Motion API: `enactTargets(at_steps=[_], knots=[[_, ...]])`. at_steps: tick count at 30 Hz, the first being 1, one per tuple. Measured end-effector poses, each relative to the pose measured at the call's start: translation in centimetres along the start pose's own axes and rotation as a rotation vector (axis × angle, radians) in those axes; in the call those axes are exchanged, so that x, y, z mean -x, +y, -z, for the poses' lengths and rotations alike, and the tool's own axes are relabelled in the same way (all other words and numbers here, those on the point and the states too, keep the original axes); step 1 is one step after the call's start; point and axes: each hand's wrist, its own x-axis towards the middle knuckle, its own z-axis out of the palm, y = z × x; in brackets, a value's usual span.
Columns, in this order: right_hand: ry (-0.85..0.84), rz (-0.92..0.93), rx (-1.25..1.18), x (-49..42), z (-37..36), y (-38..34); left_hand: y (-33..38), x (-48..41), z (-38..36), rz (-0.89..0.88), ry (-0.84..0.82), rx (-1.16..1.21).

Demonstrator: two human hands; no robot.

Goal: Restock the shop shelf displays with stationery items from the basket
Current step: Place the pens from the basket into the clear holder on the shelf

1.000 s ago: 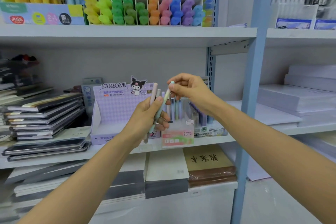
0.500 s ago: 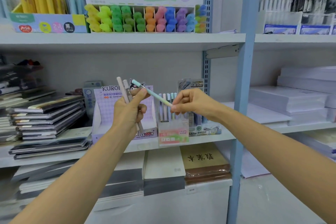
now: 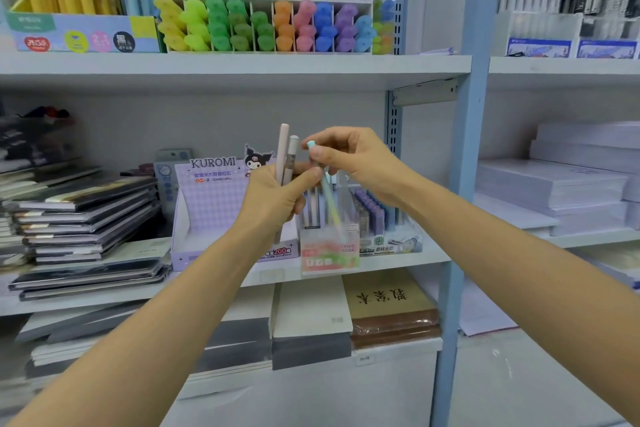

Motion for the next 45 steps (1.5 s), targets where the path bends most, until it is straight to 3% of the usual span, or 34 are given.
enactTargets(at_steps=[6, 8, 15, 24, 30, 34, 37, 42, 45], knots=[[0.472, -0.002, -0.072, -1.5, 2.5, 1.4, -1.0, -0.9, 0.8, 0.255, -0.048, 0.181], [0.525, -0.026, 0.021, -1.8, 3.1, 2.5, -1.7, -1.1, 1.0, 0.247, -0.069, 0.165], [0.412, -0.066, 0.316, -1.7, 1.3, 7.4, -4.0, -1.2, 2.0, 0.120, -0.113, 0.003], [0.306, -0.017, 0.487, -2.3, 1.3, 9.7, -6.1, -1.7, 2.4, 0.134, -0.156, -0.036], [0.278, -0.016, 0.422, -2.2, 0.9, 9.8, -6.7, -1.9, 2.2, 0.163, -0.164, -0.020], [0.314, -0.032, 0.583, -2.6, 0.5, 10.0, -6.3, -1.8, 2.3, 0.190, -0.151, 0.000], [0.230, -0.141, 0.703, -2.7, 0.4, 10.1, -5.7, -1.5, 2.5, 0.194, -0.163, 0.004], [0.287, -0.059, 0.491, -1.7, 0.2, 7.5, -4.7, -0.8, 2.5, 0.172, -0.187, -0.010], [0.116, -0.067, 0.105, -1.2, -0.3, 5.1, -4.2, -0.5, 1.9, 0.166, -0.214, -0.021]])
